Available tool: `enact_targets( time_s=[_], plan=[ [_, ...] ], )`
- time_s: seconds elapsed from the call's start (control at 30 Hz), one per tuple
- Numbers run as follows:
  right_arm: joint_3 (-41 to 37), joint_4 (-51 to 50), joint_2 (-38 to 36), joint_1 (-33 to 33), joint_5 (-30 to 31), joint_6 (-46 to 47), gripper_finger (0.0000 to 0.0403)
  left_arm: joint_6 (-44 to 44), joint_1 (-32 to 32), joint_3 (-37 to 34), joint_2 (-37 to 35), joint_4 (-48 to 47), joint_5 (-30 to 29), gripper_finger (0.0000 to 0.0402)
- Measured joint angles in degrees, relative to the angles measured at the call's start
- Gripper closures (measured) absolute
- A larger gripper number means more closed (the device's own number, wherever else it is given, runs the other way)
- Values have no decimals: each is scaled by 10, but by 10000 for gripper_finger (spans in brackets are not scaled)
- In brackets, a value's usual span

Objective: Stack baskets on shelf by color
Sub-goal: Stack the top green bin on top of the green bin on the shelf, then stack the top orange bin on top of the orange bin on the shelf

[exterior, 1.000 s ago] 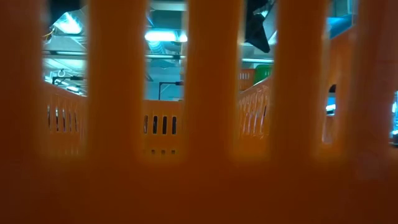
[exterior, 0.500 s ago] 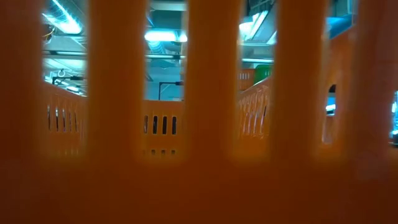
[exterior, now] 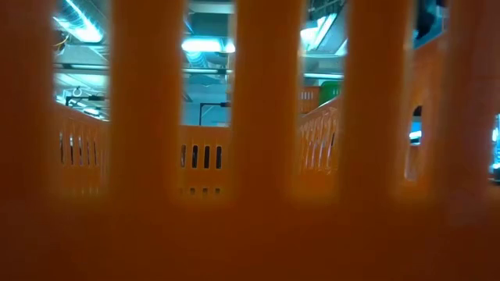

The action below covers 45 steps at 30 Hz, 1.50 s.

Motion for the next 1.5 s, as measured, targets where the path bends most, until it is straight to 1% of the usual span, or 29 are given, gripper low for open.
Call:
enact_targets(
  time_s=[0.07,0.2,0.43,0.57,0.63,0.87,0.97,1.03,1.1,1.3,1.43,1.5],
  plan=[
    [-20,16,1,0,19,-1,321,-1,-3,0,-2,4,-3,337],
    [-45,38,1,0,78,-1,321,-1,-8,0,-6,1,-4,337],
    [-55,72,1,0,185,-1,321,-3,-12,0,-6,-26,-4,337],
    [-55,82,0,0,191,-14,321,-31,-12,0,-6,-48,-4,337],
    [-55,83,0,0,175,-14,321,-47,-12,0,-6,-60,-4,337],
    [-55,78,-13,0,-10,-14,321,-96,-12,0,-6,-118,-7,337],
    [-55,69,-13,4,-72,-53,321,-124,-12,0,-6,-154,-7,337],
    [-55,68,-9,15,-75,-82,321,-143,-12,0,-6,-180,-7,337],
    [-55,68,-2,28,-65,-102,321,-159,-12,0,-6,-201,-7,337],
    [-55,89,37,77,-54,-102,321,-179,-14,0,-6,-243,-7,337],
    [-55,107,77,113,-22,-100,321,-178,-20,0,-6,-252,-8,337],
    [-55,118,97,125,-19,-88,321,-177,-24,0,-6,-260,-7,337]
  ],
)
